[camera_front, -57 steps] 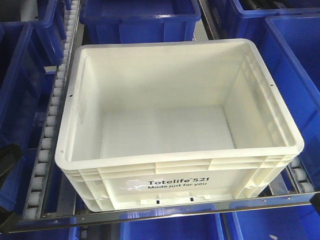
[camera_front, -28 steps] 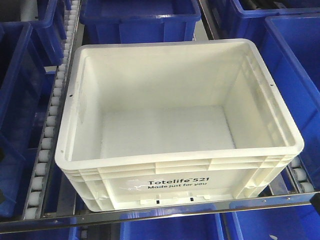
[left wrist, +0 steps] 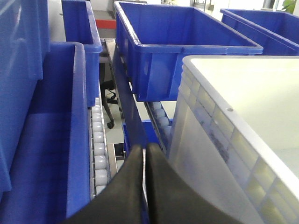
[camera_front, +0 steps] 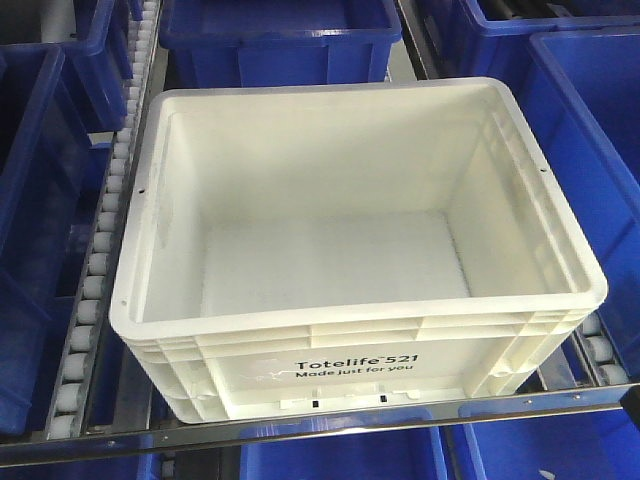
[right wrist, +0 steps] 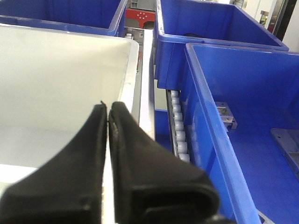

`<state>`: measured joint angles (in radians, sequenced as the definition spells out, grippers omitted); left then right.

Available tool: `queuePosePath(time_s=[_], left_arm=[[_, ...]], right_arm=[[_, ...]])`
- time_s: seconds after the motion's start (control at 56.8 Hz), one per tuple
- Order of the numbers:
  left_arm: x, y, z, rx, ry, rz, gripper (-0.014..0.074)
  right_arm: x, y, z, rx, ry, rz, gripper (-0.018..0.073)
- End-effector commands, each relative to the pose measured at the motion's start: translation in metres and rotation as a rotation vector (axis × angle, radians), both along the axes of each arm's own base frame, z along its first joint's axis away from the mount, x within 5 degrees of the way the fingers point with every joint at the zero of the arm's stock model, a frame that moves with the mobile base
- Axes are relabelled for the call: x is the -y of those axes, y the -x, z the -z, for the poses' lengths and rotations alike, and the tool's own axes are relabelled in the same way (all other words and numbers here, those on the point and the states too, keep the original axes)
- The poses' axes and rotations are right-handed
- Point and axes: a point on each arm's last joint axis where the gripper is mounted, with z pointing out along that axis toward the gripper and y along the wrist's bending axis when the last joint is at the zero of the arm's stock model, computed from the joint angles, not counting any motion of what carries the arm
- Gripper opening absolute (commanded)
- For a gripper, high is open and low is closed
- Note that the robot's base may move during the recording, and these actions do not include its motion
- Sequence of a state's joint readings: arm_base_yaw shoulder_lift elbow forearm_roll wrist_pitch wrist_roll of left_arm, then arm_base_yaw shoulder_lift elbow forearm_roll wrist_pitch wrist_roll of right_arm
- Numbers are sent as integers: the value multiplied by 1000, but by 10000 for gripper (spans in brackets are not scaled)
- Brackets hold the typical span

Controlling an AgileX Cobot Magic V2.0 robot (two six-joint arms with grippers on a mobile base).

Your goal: Move bin from left to right shelf

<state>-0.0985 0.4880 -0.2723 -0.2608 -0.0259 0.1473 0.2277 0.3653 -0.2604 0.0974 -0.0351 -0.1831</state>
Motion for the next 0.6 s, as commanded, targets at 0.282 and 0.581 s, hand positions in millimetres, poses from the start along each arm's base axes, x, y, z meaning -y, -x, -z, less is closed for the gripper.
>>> queuePosePath(time_s=[0.282,0.581], left_arm=[[1,17,-32,291,-6,29,-6],[-2,37,-9,316,54,24,-6]], right_arm=[[1,0,-17,103,-11,6,-8],[1,0,-17,103,-11,6,-8]])
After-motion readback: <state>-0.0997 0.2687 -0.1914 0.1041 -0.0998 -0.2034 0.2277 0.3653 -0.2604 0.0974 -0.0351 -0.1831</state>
